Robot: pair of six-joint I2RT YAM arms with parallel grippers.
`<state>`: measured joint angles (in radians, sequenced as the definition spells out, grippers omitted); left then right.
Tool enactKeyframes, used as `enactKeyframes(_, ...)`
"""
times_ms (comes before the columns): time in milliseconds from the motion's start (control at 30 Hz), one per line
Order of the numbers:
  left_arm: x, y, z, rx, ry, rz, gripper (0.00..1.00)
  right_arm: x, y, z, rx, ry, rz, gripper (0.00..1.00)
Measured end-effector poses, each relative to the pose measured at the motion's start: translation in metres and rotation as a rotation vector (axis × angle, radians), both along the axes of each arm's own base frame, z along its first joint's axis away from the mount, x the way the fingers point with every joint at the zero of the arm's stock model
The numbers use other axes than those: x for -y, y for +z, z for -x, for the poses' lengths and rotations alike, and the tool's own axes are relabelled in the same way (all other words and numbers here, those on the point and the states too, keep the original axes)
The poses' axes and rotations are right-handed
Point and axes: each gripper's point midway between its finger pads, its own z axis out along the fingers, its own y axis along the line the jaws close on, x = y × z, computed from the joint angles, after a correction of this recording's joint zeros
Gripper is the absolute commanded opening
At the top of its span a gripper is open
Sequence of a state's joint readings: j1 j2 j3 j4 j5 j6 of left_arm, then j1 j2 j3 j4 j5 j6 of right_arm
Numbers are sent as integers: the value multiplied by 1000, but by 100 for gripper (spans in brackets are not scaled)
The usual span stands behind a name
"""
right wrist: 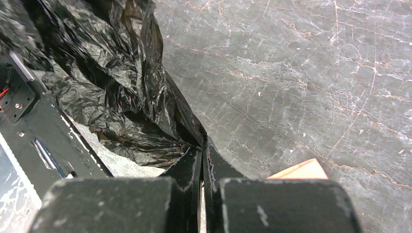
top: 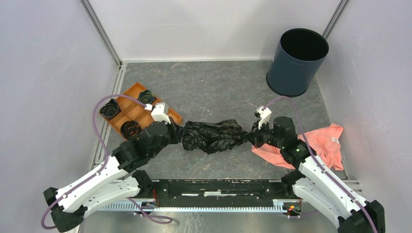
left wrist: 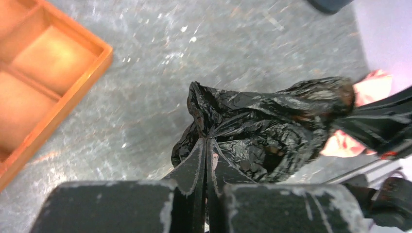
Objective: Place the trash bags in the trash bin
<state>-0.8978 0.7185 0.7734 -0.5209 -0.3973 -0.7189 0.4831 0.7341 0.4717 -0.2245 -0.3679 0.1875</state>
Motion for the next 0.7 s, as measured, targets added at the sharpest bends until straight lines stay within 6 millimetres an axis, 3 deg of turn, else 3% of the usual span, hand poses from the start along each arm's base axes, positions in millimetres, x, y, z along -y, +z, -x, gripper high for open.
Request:
enactKeyframes(200,-7,-80,7,-157,22,-149,2,-7,-20,6,-67,44,-3,2)
enactKeyframes(300,-5,-94,8,-200,13,-189,2,-6,-25,8,-85,49,10,2)
enactKeyframes(367,0,-79,8,-176,-7,-150,2,-6,-19,7,-70,52,10,3)
enactKeyframes(467,18,-33,3,-83,-62,-26,4,-11,-2,3,-29,64,-13,3)
enactKeyframes(567,33,1,0,-15,-101,69,2,-14,11,-2,7,70,-36,4)
enactKeyframes(700,35,2,-6,-21,-91,39,2,-10,16,-12,44,32,-16,8)
